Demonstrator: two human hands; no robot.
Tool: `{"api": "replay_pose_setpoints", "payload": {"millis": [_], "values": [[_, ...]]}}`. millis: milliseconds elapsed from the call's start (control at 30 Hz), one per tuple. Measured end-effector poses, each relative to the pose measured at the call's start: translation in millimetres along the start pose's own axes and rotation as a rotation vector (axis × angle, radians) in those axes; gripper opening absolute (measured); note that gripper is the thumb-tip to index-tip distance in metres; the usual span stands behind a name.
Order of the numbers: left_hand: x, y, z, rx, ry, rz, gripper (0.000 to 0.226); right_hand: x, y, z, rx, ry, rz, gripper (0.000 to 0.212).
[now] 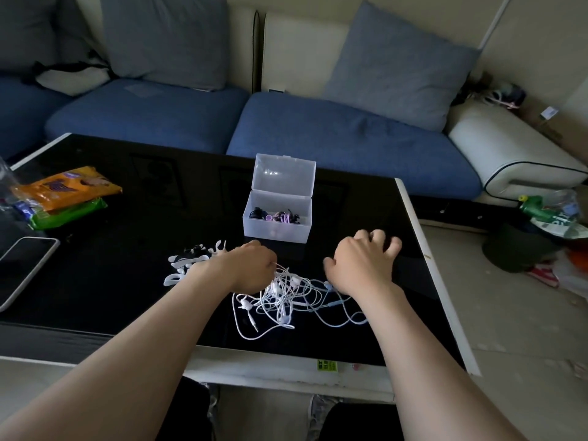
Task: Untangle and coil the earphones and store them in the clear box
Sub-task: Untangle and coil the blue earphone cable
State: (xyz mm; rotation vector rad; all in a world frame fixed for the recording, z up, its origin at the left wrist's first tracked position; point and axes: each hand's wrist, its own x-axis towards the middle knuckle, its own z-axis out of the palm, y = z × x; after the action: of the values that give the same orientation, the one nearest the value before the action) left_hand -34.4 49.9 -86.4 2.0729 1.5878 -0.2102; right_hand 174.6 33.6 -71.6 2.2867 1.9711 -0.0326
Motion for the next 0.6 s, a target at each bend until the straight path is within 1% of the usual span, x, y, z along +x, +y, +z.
{"api": "replay_pose_setpoints", "payload": {"millis": [67,100,133,167,200,233,300,333,400,467,533,600], "values": [[0.0,1.9,-1.4,-0.023,-0.005,0.032,0.029,0.8,-7.4,5.5,0.073,-0.001,-0.090,0.021],[0.5,3.4,-1.7,-0.029,-0.011,0.047,0.030,0.8,-10.5,6.4,0.197,0.022,-0.171,0.019],[0.3,5.7,-2.2,-0.032,-0.017,0.061,0.031,0.6,-13.5,5.8,0.372,0.022,-0.260,0.023],[0.5,7.6,-2.1,-0.032,-0.019,0.069,0.030,-1.0,-15.5,3.9,0.540,-0.020,-0.333,0.027],[0.3,9.4,-2.5,-0.032,-0.017,0.073,0.029,-3.9,-17.5,1.1,0.660,-0.078,-0.386,0.028],[0.0,9.9,-2.7,-0.034,-0.015,0.071,0.028,-7.1,-19.9,-1.4,0.710,-0.117,-0.431,0.023],[-0.5,10.2,-3.8,-0.042,-0.020,0.066,0.026,-9.7,-22.3,-1.4,0.703,-0.134,-0.479,0.007],[-0.9,10.2,-4.3,-0.046,-0.027,0.065,0.028,-9.4,-22.5,0.4,0.688,-0.121,-0.499,0.005],[-1.4,10.0,-5.7,-0.055,-0.037,0.059,0.033,-5.5,-21.7,6.5,0.627,-0.073,-0.548,0.006],[-2.5,10.1,-7.3,-0.061,-0.044,0.060,0.033,-2.1,-20.9,9.6,0.603,-0.057,-0.569,0.003],[-3.4,10.6,-8.4,-0.062,-0.047,0.063,0.032,0.1,-20.3,11.1,0.602,-0.060,-0.576,0.003],[-2.9,8.9,-7.5,-0.069,-0.041,0.062,0.026,1.2,-19.6,11.7,0.626,-0.050,-0.568,0.004]]}}
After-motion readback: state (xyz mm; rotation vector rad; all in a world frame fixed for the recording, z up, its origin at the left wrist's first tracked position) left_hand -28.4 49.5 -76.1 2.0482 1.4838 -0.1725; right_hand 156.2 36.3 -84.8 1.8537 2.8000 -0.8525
